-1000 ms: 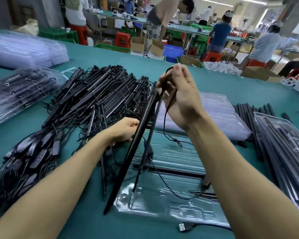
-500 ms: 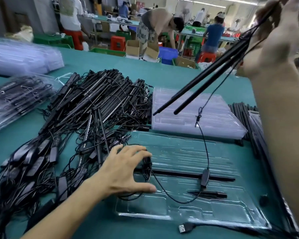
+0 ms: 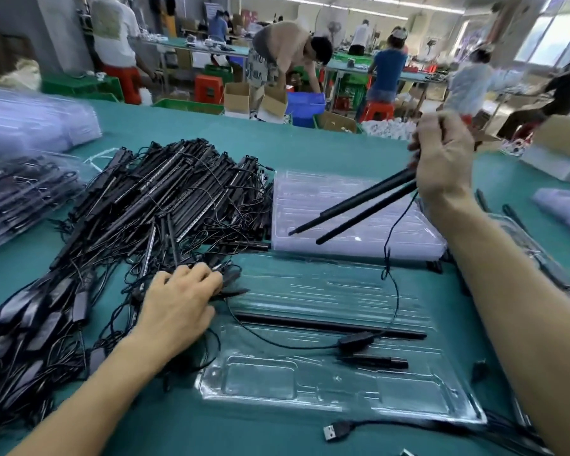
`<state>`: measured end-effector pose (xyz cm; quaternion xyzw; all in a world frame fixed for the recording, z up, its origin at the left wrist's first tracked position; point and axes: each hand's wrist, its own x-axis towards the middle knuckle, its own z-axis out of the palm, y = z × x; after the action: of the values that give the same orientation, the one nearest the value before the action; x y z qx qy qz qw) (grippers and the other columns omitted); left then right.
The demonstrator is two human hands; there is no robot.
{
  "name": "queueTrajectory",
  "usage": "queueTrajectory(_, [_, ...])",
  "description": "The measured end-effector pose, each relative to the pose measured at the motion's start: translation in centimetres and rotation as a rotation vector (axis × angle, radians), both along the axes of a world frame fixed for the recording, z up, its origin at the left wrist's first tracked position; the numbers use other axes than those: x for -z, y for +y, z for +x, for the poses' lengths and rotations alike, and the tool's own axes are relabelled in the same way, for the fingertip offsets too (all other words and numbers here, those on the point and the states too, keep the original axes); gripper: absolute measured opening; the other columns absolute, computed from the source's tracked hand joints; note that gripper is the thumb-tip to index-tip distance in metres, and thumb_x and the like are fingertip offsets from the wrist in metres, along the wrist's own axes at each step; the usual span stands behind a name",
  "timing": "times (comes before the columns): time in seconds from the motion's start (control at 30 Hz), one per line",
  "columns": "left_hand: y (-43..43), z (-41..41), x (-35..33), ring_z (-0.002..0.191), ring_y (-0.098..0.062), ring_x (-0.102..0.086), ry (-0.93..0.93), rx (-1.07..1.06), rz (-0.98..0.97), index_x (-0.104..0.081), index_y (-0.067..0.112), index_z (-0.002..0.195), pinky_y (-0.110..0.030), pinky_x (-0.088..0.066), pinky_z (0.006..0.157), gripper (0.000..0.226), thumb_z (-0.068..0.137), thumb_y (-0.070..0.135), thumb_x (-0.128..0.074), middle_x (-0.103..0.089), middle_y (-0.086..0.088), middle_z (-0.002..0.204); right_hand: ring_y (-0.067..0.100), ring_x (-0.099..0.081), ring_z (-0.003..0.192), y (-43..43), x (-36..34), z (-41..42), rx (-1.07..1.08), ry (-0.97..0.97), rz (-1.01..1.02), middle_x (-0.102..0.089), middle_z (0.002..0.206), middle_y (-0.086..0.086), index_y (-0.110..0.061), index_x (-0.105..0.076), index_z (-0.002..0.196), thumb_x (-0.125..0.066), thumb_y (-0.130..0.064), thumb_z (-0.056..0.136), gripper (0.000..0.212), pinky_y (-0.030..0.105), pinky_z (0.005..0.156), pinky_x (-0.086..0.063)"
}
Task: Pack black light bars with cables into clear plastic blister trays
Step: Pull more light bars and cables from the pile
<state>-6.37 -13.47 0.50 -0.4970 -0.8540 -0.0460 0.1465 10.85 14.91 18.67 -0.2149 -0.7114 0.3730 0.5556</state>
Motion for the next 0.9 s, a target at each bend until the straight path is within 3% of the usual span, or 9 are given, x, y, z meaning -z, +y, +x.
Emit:
queueTrajectory(0.1, [-0.3, -1.7, 0.0, 0.071, -0.026, -0.055, 0.021, -0.089, 0.054, -0.061, 0.016, 0.098, -0.034, -0.042, 0.057, 0.029, 0.072, 0.015, -0.075, -0.055, -0.002, 0.083, 0.020, -0.045, 0.068, 1.3, 2.7, 0.8, 0.177, -0.332, 0.121, -0.048, 0.071, 0.004, -0.006, -0.047, 0.081, -0.041, -0.034, 0.101, 0.035, 0.043, 0.062, -0.037])
queueTrajectory(0.23, [-0.7, -3.8, 0.2, 0.073, -0.030, -0.058, -0.003, -0.166, 0.131, -0.068, 0.018, 0.090, -0.035, -0.043, 0.054, 0.024, 0.073, 0.025, -0.084, -0.057, -0.003, 0.082, 0.033, -0.046, 0.066, 1.9, 6.6, 2.4, 0.286, -0.728, 0.258, -0.051, 0.071, 0.008, -0.015, -0.041, 0.085, -0.043, -0.040, 0.099, 0.028, 0.038, 0.059, -0.029])
queueTrajectory(0.37, [-1.0, -5.7, 0.9, 0.080, -0.037, -0.056, 0.032, -0.278, 0.179, -0.070, 0.015, 0.093, -0.047, -0.046, 0.062, 0.021, 0.076, 0.019, -0.082, -0.059, -0.010, 0.088, 0.035, -0.060, 0.078, 1.5, 10.1, 3.6, 0.177, -1.035, 0.424, -0.067, 0.085, 0.011, -0.023, -0.042, 0.100, -0.054, -0.042, 0.093, 0.024, 0.039, 0.062, -0.041])
queueTrajectory(0.47, [-2.0, -8.0, 1.0, 0.082, -0.038, -0.055, 0.058, -0.318, 0.203, -0.067, 0.017, 0.093, -0.048, -0.047, 0.062, 0.022, 0.076, 0.019, -0.081, -0.059, -0.010, 0.089, 0.033, -0.063, 0.099, 1.4, 11.4, 4.9, 0.087, -1.193, 0.463, -0.062, 0.117, 0.005, -0.034, -0.039, 0.129, -0.061, -0.058, 0.083, 0.057, 0.040, 0.074, -0.049])
queueTrajectory(0.6, [-3.3, -10.1, 0.8, 0.086, -0.034, -0.056, -0.042, -0.291, 0.238, -0.069, 0.026, 0.083, -0.045, -0.049, 0.066, 0.028, 0.070, 0.047, -0.083, -0.062, -0.003, 0.084, 0.035, -0.064, 0.098, 1.5, 13.2, 6.1, 0.151, -1.526, 0.480, -0.045, 0.136, 0.002, -0.043, -0.023, 0.143, -0.074, -0.068, 0.062, 0.099, 0.038, 0.074, -0.048])
queueTrajectory(0.63, [-3.5, -10.2, 0.7, 0.087, -0.034, -0.056, -0.072, -0.278, 0.244, -0.071, 0.027, 0.081, -0.046, -0.050, 0.068, 0.030, 0.068, 0.051, -0.082, -0.062, -0.002, 0.085, 0.035, -0.064, 0.096, 1.7, 13.7, 6.2, 0.203, -1.577, 0.470, -0.048, 0.134, 0.005, -0.039, -0.028, 0.140, -0.078, -0.062, 0.063, 0.094, 0.037, 0.070, -0.046])
queueTrajectory(0.7, [-3.7, -10.1, 0.4, 0.088, -0.033, -0.054, -0.122, -0.242, 0.263, -0.073, 0.028, 0.078, -0.046, -0.050, 0.071, 0.026, 0.067, 0.050, -0.081, -0.060, 0.000, 0.086, 0.032, -0.063, 0.088, 2.2, 13.8, 6.4, 0.301, -1.589, 0.457, -0.061, 0.111, 0.005, -0.028, -0.042, 0.120, -0.075, -0.043, 0.073, 0.060, 0.034, 0.064, -0.043])
queueTrajectory(0.77, [-3.6, -9.8, 0.0, 0.087, -0.031, -0.053, -0.101, -0.185, 0.271, -0.074, 0.027, 0.075, -0.043, -0.049, 0.067, 0.019, 0.068, 0.042, -0.085, -0.057, 0.002, 0.087, 0.029, -0.061, 0.080, 2.7, 13.4, 6.6, 0.330, -1.559, 0.461, -0.066, 0.093, 0.001, -0.029, -0.049, 0.109, -0.066, -0.031, 0.078, 0.035, 0.031, 0.060, -0.041])
queueTrajectory(0.9, [-2.5, -8.0, -1.7, 0.086, -0.028, -0.048, -0.047, -0.086, 0.376, -0.076, 0.021, 0.077, -0.035, -0.044, 0.056, 0.018, 0.070, 0.036, -0.083, -0.054, -0.001, 0.090, 0.027, -0.055, 0.072, 2.3, 12.5, 6.0, 0.273, -1.381, 0.376, -0.065, 0.080, -0.005, -0.031, -0.055, 0.091, -0.058, -0.037, 0.084, 0.010, 0.031, 0.056, -0.037])
